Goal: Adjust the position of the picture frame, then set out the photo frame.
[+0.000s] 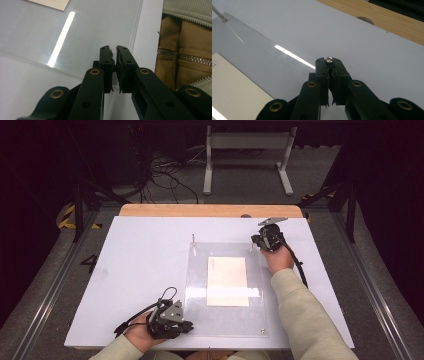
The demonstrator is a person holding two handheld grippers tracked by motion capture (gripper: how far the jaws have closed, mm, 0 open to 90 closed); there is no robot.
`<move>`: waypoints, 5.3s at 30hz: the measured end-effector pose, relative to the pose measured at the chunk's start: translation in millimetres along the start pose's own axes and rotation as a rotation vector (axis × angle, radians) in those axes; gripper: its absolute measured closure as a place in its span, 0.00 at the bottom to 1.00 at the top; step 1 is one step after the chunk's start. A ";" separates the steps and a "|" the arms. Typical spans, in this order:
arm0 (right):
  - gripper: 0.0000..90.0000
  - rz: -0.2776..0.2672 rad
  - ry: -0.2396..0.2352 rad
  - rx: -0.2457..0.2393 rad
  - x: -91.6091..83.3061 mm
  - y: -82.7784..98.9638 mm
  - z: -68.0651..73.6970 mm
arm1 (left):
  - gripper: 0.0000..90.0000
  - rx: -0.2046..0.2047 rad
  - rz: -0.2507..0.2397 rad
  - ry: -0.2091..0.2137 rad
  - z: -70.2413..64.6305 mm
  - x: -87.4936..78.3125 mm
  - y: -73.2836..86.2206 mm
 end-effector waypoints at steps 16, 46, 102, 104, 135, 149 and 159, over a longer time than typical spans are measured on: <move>0.76 -0.161 -0.019 -0.105 -42.6 -8.4 4.9 | 0.70 -0.132 -0.331 0.014 22.8 -39.2 -21.4; 0.84 -0.163 -0.049 -0.071 -15.7 -2.7 -3.2 | 0.62 -0.185 -0.377 -0.097 36.6 -43.6 -8.6; 0.95 -0.105 -0.103 0.147 16.7 -13.2 -26.0 | 0.23 0.027 -0.478 -0.275 47.2 -32.2 -22.7; 0.95 -0.097 -0.098 0.149 17.3 -13.9 -26.3 | 0.23 0.048 -0.459 -0.293 48.3 -29.2 -22.4; 0.95 -0.081 -0.113 0.190 16.8 -13.6 -26.4 | 0.49 0.306 -0.514 -0.328 27.0 -6.0 -46.9; 0.80 -0.099 -0.152 0.232 5.1 -10.2 -29.1 | 0.55 0.217 -0.580 -0.357 41.4 -25.7 -48.7; 0.66 -0.227 -0.141 0.150 -52.1 0.6 -28.8 | 0.56 0.167 -0.607 -0.350 41.4 -33.9 -55.7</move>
Point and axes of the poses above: each handheld gripper's, and its own axes: x roughly forward along the jaws, y roughly out of its underside, z roughly to its left, the point moved 9 cm from there along x, roughly forward along the jaws, and after that the axes turned 14 degrees about -x, right-handed, at the moved point
